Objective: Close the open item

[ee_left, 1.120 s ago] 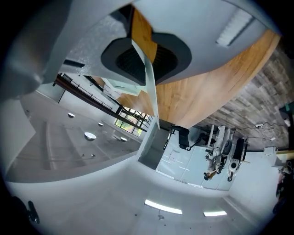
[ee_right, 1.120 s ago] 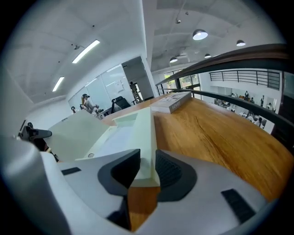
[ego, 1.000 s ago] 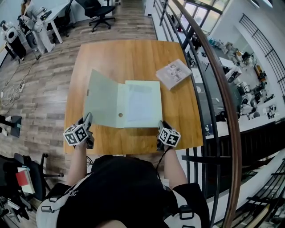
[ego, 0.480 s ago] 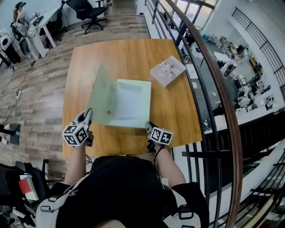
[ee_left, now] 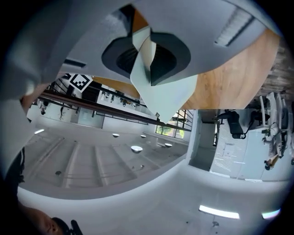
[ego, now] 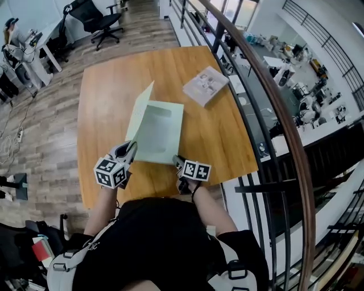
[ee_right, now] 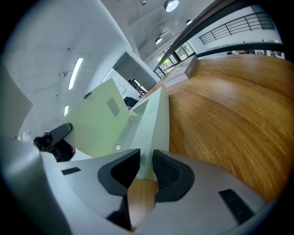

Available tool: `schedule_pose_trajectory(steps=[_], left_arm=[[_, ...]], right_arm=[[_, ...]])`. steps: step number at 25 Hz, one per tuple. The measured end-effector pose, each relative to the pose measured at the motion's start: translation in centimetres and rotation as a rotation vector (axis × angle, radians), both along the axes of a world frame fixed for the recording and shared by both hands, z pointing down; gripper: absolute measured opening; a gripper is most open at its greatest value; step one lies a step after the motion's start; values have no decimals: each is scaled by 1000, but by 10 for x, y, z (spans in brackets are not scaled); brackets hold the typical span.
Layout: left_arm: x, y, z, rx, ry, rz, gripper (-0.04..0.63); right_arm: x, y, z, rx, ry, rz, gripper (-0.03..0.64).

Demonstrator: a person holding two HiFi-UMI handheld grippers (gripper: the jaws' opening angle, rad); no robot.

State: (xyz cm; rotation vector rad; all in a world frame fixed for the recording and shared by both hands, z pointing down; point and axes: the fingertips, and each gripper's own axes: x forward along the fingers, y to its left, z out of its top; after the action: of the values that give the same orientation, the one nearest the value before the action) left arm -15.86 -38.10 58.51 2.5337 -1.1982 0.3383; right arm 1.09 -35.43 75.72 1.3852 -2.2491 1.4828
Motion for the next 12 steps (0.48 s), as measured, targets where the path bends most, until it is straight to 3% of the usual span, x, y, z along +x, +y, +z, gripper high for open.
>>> schedule_pose_trajectory(steps=[7, 12], left_arm=[[58, 16, 31, -48, -137, 223, 37], [89, 21, 67, -109, -196, 358, 44]], right_arm=[[-6, 3, -2, 8, -27, 28, 89], [-9, 3, -1, 8, -27, 64, 89]])
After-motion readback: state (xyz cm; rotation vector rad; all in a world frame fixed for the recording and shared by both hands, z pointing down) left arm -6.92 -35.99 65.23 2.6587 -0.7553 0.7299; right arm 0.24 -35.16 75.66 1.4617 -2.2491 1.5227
